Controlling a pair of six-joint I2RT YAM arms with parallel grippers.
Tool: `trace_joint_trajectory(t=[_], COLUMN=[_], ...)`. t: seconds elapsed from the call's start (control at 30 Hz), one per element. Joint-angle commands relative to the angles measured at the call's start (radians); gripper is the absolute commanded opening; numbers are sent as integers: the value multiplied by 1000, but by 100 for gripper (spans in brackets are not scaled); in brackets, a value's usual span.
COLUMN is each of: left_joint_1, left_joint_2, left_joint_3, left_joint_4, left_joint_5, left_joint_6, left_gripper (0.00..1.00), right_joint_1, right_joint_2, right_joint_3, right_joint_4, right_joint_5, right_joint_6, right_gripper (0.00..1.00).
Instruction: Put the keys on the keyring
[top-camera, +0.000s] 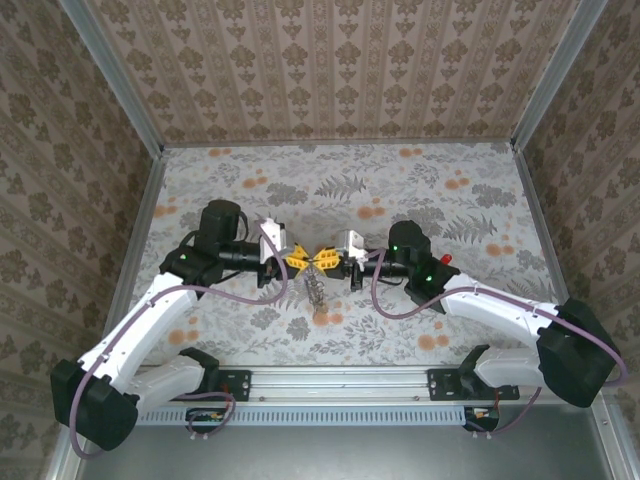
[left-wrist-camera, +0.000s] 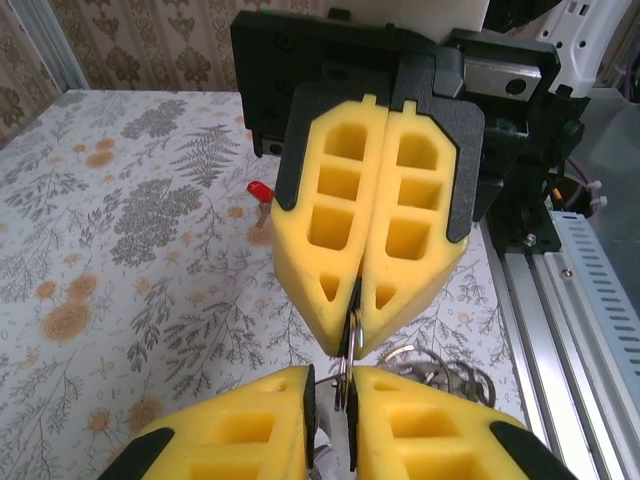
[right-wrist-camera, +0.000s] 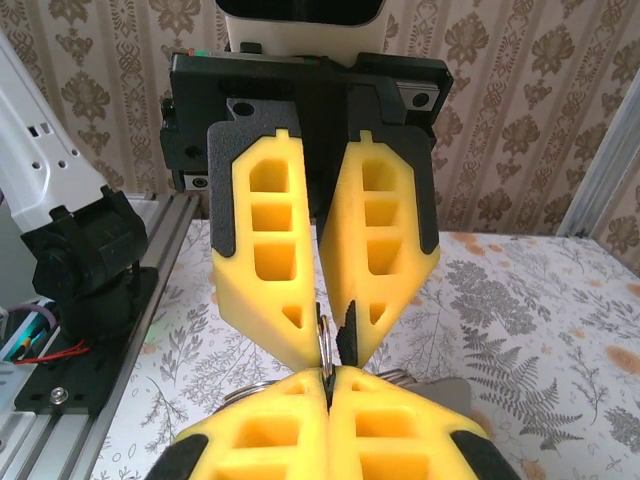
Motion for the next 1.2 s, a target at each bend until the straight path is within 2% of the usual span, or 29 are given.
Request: trace_joint_trajectory(t=[0.0, 0.1, 0.23, 0.27, 0.33, 0.4, 0.5, 0.57, 0.7, 0.83, 0.9, 1.0, 1.17], left_joint_1=[2, 1, 1, 1, -1, -3, -12, -20, -32, -44, -49, -54, -63], left_joint_2=[-9, -4, -8, -12, -21, -29, -32, -21, 0, 11, 16, 29, 54], left_joint_3=[1, 1, 1, 1, 2, 8, 25, 43, 67, 77, 80, 93, 108], left_joint_4=[48, 44, 23, 23, 18, 3, -44, -83, -106, -112, -117, -127, -135], left_joint_5=[41, 45, 34, 25, -4, -49, -126, -157, -141, -164, -164, -140, -118], left_joint_6=[-27, -15, 1, 1, 0, 17, 54, 84, 96, 99, 102, 104, 122], left_gripper=[15, 0, 0, 0, 0, 0, 0, 0, 0, 0, 0, 0, 0], right_joint_1=[-4, -3, -4, -4, -5, -10, -26, -34, -30, -32, -33, -20, 13], right_joint_2=[-26, -27, -35, -37, -48, -63, -90, -110, -96, -94, -106, -99, -44], right_joint_3=[2, 1, 0, 2, 5, 8, 20, 21, 47, 54, 57, 89, 148], right_joint_4=[75, 77, 68, 49, -6, -82, -195, -227, -269, -272, -294, -363, -428], right_joint_5=[-35, -32, -20, -12, 34, 78, 144, 120, 89, 191, 192, 117, 121], right_joint_6=[19, 18, 16, 8, -21, -72, -102, -120, -141, -134, -155, -211, -266], right_gripper=[0, 0, 0, 6, 25, 29, 31, 31, 36, 40, 43, 40, 37])
